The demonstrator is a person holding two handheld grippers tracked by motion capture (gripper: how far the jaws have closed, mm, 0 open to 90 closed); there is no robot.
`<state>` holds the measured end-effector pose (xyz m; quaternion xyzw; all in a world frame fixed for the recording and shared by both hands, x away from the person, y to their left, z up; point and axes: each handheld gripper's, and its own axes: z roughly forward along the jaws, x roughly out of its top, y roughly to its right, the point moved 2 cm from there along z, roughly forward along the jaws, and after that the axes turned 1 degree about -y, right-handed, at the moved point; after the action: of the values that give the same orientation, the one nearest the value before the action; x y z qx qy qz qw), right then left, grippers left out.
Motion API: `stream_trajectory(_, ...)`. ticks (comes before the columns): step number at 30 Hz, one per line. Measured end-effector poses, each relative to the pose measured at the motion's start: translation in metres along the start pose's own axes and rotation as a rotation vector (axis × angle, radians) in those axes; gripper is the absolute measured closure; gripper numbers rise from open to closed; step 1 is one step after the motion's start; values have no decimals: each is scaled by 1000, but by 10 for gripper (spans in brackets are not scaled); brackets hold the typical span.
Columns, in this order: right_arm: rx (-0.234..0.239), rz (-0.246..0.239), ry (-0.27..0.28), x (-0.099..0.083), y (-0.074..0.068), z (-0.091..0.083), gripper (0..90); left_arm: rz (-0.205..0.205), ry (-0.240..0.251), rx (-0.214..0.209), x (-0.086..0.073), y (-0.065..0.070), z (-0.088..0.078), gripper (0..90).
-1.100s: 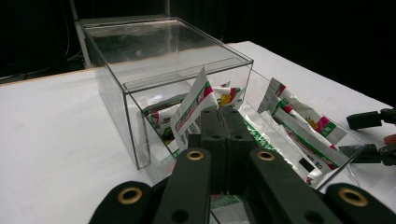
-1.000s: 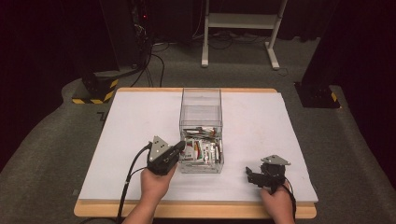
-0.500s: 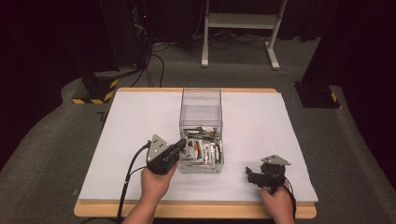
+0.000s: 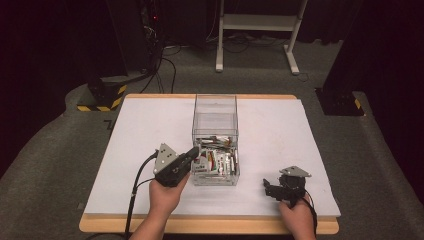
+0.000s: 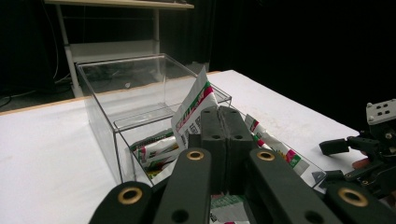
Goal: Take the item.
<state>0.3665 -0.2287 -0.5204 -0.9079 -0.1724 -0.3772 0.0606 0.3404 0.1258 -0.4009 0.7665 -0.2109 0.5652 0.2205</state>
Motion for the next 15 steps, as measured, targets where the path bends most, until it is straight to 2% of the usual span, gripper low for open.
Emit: stream_trajectory(15,0,0,0,0,0,0,103,10,33,-21,7,-1,-10,895)
